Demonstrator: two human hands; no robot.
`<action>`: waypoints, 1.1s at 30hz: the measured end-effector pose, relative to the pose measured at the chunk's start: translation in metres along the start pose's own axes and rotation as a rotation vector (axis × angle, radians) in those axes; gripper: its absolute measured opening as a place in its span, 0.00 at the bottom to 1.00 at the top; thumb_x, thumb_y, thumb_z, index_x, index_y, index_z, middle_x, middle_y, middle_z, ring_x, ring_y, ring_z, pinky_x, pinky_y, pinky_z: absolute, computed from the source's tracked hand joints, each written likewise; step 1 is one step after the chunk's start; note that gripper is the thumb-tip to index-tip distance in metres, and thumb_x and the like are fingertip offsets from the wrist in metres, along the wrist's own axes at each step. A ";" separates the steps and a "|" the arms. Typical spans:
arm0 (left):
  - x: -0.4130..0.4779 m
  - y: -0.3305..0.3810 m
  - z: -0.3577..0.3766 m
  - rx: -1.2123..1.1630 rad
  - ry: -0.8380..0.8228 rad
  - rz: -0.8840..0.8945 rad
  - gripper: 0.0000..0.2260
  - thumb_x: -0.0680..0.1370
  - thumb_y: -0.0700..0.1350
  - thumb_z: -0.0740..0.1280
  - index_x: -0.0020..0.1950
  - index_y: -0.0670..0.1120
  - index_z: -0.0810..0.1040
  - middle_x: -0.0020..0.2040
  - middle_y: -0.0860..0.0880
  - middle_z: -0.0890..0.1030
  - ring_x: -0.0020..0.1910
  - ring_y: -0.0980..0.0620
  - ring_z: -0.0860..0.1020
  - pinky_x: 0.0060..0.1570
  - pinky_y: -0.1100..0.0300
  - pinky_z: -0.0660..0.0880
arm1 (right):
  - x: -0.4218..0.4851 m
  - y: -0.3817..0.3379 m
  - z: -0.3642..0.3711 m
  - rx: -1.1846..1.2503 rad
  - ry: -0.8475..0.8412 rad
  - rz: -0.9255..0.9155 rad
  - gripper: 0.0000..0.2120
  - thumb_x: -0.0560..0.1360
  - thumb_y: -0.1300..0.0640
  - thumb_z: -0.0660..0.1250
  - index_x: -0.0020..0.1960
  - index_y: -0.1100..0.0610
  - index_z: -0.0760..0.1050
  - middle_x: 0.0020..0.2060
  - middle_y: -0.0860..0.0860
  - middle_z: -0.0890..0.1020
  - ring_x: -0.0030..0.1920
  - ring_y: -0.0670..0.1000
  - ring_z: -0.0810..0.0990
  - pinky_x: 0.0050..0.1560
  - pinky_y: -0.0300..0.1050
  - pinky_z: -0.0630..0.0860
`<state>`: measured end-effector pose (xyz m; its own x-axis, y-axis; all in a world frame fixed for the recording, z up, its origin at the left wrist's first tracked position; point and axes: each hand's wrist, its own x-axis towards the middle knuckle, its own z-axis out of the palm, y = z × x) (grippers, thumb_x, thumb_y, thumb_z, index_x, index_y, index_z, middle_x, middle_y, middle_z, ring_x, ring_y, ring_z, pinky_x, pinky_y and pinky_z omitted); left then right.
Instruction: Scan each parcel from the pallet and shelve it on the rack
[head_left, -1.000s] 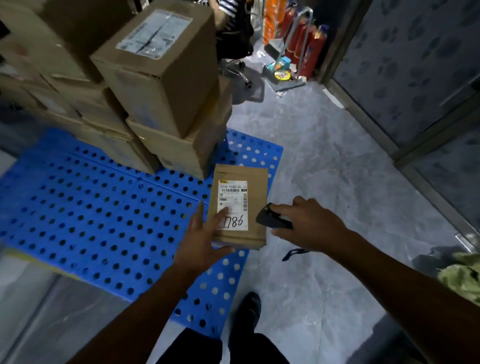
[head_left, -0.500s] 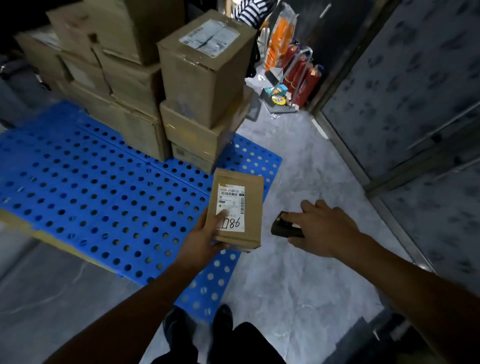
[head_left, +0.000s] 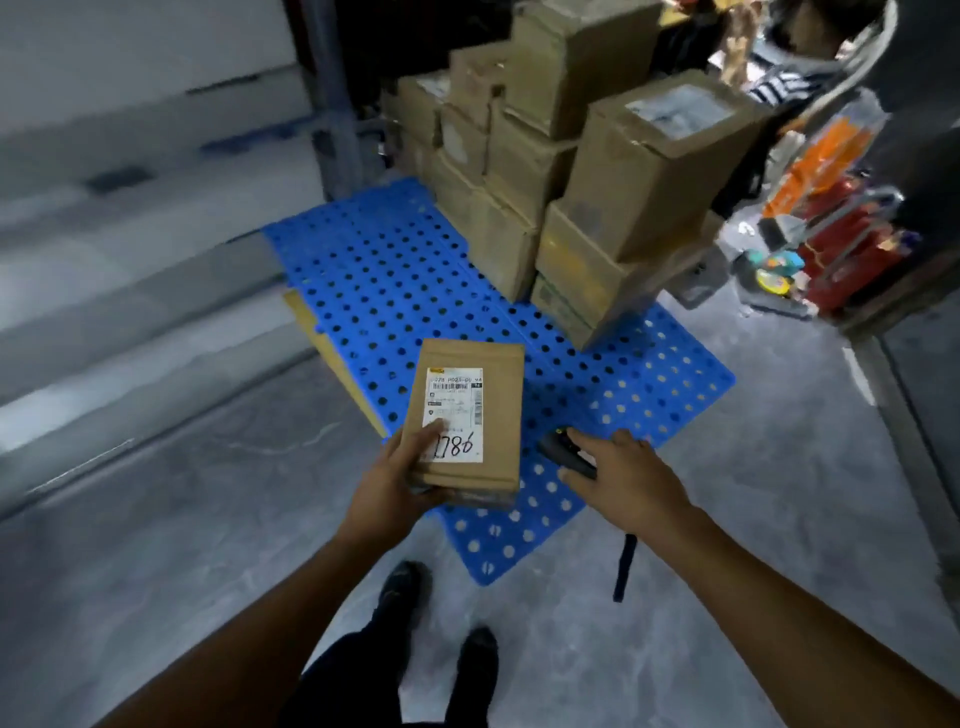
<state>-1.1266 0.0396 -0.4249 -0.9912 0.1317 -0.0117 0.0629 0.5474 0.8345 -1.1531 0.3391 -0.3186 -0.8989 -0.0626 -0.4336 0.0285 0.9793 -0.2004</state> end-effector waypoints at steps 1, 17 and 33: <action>-0.010 -0.004 -0.017 -0.013 0.053 -0.013 0.41 0.68 0.47 0.83 0.75 0.66 0.67 0.72 0.55 0.69 0.65 0.56 0.74 0.59 0.67 0.73 | 0.008 -0.020 0.005 0.011 -0.010 -0.050 0.31 0.78 0.34 0.61 0.78 0.37 0.59 0.67 0.56 0.69 0.66 0.61 0.69 0.59 0.58 0.76; -0.200 -0.167 -0.364 0.008 0.701 -0.329 0.41 0.69 0.44 0.82 0.75 0.62 0.67 0.69 0.54 0.72 0.62 0.62 0.72 0.60 0.72 0.70 | 0.066 -0.507 0.086 0.103 -0.020 -0.744 0.28 0.76 0.39 0.67 0.74 0.42 0.69 0.62 0.54 0.79 0.63 0.57 0.76 0.51 0.44 0.73; -0.232 -0.376 -0.711 0.144 0.828 -0.522 0.41 0.68 0.46 0.83 0.77 0.59 0.68 0.75 0.50 0.63 0.67 0.55 0.70 0.68 0.68 0.68 | 0.132 -0.932 0.155 0.258 -0.232 -0.925 0.24 0.76 0.39 0.67 0.70 0.41 0.73 0.58 0.49 0.83 0.55 0.52 0.82 0.50 0.46 0.77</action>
<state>-1.0030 -0.7841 -0.3441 -0.6636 -0.7442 0.0758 -0.4456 0.4747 0.7590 -1.2309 -0.6116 -0.3254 -0.5080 -0.8453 -0.1655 -0.5226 0.4552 -0.7209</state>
